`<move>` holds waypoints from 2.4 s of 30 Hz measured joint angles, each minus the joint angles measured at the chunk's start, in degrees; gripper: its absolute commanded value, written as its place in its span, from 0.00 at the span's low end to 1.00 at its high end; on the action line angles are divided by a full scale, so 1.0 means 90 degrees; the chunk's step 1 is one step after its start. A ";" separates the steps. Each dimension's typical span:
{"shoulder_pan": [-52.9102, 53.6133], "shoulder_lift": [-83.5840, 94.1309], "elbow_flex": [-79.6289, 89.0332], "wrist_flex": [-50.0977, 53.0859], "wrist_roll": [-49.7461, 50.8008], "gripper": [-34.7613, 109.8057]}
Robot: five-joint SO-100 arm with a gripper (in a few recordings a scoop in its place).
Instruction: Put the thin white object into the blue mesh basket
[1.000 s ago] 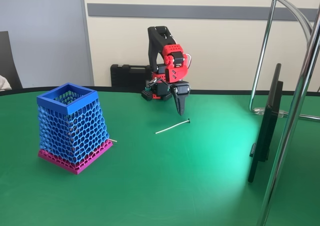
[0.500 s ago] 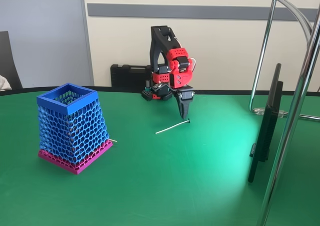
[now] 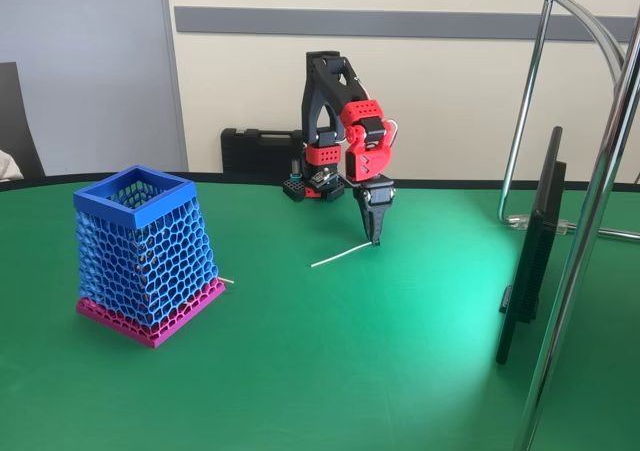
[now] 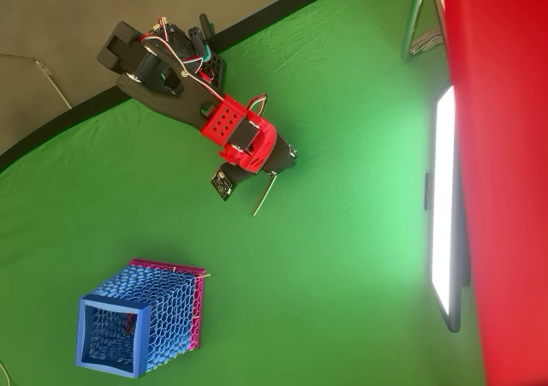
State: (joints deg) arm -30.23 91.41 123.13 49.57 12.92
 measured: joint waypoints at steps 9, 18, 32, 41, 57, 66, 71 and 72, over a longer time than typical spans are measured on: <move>-0.0020 -0.0439 -0.0391 0.0322 -0.0020 0.31; -0.0020 -0.0674 -0.0654 0.0518 -0.0059 0.25; 0.0400 -0.0176 -0.0781 0.0625 -0.0625 0.25; 0.0928 0.0811 -0.1592 0.0625 -0.1113 0.25; 0.2529 0.1660 -0.3037 -0.0713 0.1016 0.24; 0.3281 0.1191 -0.3955 -0.1309 0.1670 0.24; 0.3730 0.0664 -0.4355 -0.1563 0.1992 0.24; 0.3818 0.0537 -0.4434 -0.1602 0.2090 0.24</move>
State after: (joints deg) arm 4.13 96.24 83.23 35.16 31.73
